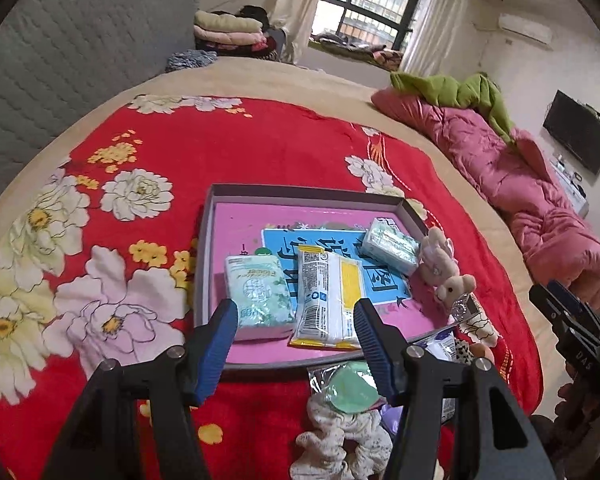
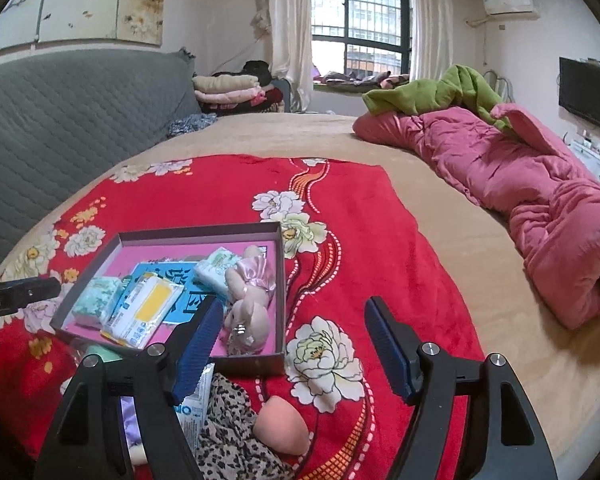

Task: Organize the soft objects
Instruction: 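Withdraw both grippers from the box toward the loose items on the bedspread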

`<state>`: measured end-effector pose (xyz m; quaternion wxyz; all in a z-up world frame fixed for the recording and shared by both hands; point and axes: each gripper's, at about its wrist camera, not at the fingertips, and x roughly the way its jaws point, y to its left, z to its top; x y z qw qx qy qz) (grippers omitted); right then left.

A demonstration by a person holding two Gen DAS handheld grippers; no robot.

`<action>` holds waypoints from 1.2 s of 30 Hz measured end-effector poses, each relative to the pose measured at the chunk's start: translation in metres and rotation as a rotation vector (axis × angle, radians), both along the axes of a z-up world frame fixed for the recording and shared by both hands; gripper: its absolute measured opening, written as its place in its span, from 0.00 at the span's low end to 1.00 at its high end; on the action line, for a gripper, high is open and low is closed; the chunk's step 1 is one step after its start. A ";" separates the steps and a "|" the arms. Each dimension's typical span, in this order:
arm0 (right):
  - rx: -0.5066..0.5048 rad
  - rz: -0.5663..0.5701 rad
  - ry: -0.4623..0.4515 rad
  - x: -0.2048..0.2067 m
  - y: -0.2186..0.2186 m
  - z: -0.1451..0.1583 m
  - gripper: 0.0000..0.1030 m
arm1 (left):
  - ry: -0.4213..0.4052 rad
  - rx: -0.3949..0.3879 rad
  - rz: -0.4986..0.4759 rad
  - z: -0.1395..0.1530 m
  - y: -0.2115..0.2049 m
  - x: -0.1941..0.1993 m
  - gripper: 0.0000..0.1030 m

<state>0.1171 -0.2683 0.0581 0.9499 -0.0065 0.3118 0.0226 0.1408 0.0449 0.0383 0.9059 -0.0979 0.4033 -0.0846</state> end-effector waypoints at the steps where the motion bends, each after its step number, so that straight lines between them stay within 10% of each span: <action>1: 0.002 -0.001 0.000 -0.003 -0.002 0.001 0.72 | -0.004 -0.003 0.007 0.000 0.000 -0.003 0.58; 36: -0.013 0.092 0.055 -0.066 0.005 -0.013 0.73 | 0.081 0.098 -0.108 -0.032 -0.040 -0.088 0.58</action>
